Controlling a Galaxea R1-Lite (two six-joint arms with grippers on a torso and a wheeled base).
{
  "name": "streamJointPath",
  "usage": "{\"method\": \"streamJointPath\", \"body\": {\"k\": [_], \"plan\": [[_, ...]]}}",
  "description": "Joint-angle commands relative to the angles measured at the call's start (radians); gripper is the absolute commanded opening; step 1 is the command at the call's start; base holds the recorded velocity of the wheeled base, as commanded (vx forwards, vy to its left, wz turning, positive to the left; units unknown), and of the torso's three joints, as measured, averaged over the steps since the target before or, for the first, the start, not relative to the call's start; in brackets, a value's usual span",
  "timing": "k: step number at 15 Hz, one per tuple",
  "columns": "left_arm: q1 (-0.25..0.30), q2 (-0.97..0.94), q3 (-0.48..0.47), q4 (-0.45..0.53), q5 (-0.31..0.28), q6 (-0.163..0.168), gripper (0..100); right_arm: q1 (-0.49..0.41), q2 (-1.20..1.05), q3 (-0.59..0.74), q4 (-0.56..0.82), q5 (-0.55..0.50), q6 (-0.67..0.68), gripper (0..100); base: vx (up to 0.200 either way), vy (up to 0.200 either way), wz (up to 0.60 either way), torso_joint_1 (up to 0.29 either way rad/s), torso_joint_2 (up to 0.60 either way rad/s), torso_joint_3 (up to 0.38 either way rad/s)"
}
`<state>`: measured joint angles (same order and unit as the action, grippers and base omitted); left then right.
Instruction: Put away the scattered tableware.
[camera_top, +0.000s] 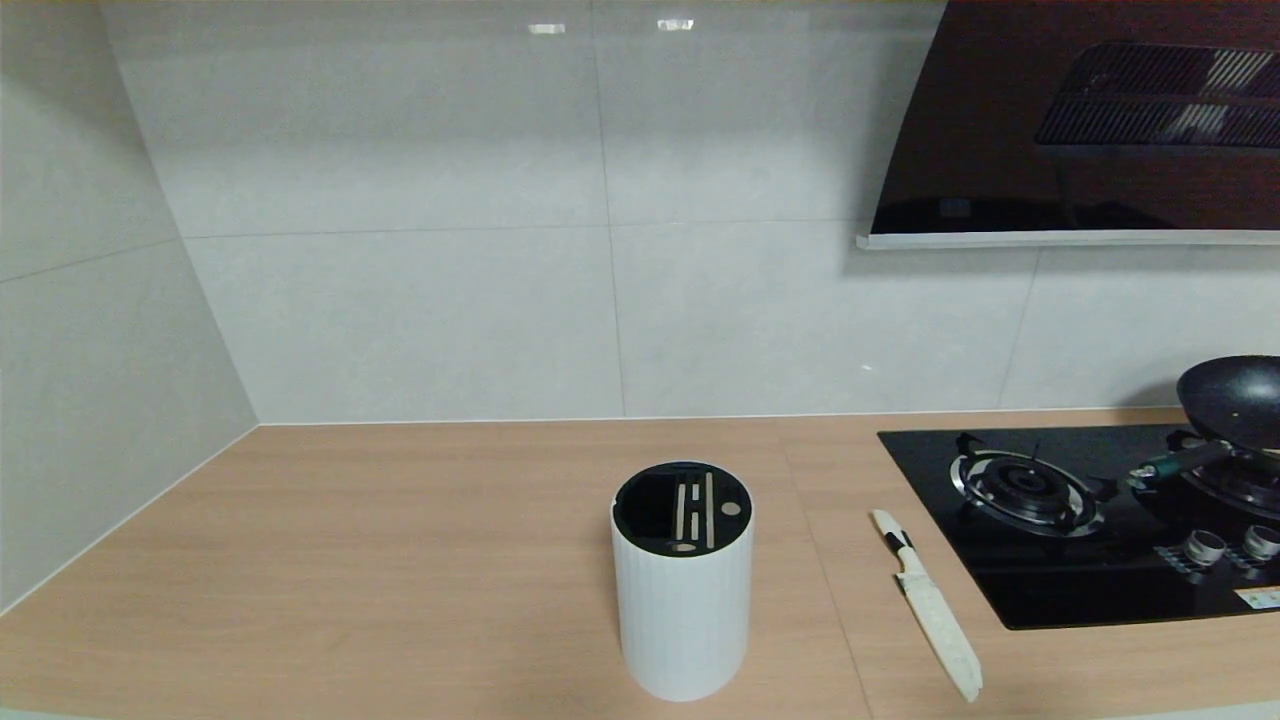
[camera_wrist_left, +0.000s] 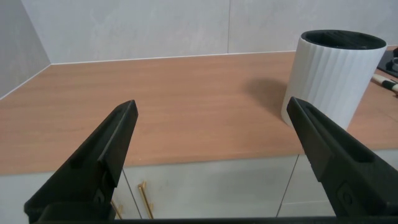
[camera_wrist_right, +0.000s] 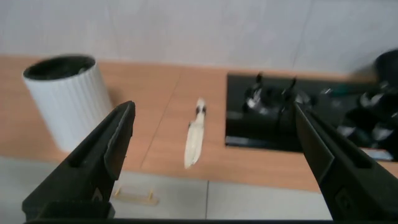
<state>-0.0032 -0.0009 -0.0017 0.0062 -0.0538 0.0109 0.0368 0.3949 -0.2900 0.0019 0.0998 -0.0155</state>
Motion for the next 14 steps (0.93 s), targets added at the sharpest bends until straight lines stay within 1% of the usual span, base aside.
{"method": "streamJointPath", "body": {"k": [1, 3, 4, 5, 8, 9, 10, 11, 13, 14], "plan": [[0.000, 0.001, 0.000, 0.000, 0.000, 0.000, 100, 0.071, 0.539, -0.084, -0.188, 0.020, 0.032, 100, 0.000, 0.000, 0.00, 0.000, 0.00, 0.000], [0.000, 0.001, 0.000, 0.000, 0.000, 0.000, 100, 0.094, 0.771, -0.090, -0.355, 0.011, 0.062, 100, 0.000, 0.000, 0.00, 0.000, 0.00, 0.000], [0.000, 0.001, 0.000, 0.000, 0.000, 0.000, 100, 0.100, 0.838, -0.098, -0.395, 0.009, 0.062, 100, 0.000, 0.000, 0.00, 0.000, 0.00, 0.000], [0.000, 0.001, 0.000, 0.000, 0.000, 0.000, 100, 0.115, 0.961, -0.120, -0.444, 0.000, 0.062, 100, 0.000, 0.000, 0.00, 0.000, 0.00, 0.000], [0.000, 0.001, 0.000, 0.000, 0.000, 0.000, 100, 0.152, 1.154, -0.184, -0.458, -0.002, 0.058, 100, 0.000, 0.000, 0.00, 0.000, 0.00, 0.000], [0.000, 0.001, 0.000, 0.000, 0.000, 0.000, 100, 0.153, 1.181, -0.195, -0.458, -0.002, 0.058, 100, 0.000, 0.000, 0.00, 0.000, 0.00, 0.000], [0.000, 0.001, 0.000, 0.000, 0.000, 0.000, 100, 0.152, 1.273, -0.239, -0.459, 0.000, 0.058, 100, 0.000, 0.000, 0.00, 0.000, 0.00, 0.000], [0.000, 0.001, 0.000, 0.000, 0.000, 0.000, 100, 0.152, 1.297, -0.251, -0.459, -0.002, 0.058, 100, 0.000, 0.000, 0.00, 0.000, 0.00, 0.000], [0.000, 0.001, 0.000, 0.000, 0.000, 0.000, 100, 0.153, 1.437, -0.314, -0.462, -0.003, 0.062, 100, 0.000, 0.000, 0.00, 0.000, 0.00, 0.000], [0.000, 0.001, 0.000, 0.000, 0.000, 0.000, 100, 0.155, 1.515, -0.336, -0.485, -0.005, 0.063, 100, 0.000, 0.000, 0.00, 0.000, 0.00, 0.000]]}}
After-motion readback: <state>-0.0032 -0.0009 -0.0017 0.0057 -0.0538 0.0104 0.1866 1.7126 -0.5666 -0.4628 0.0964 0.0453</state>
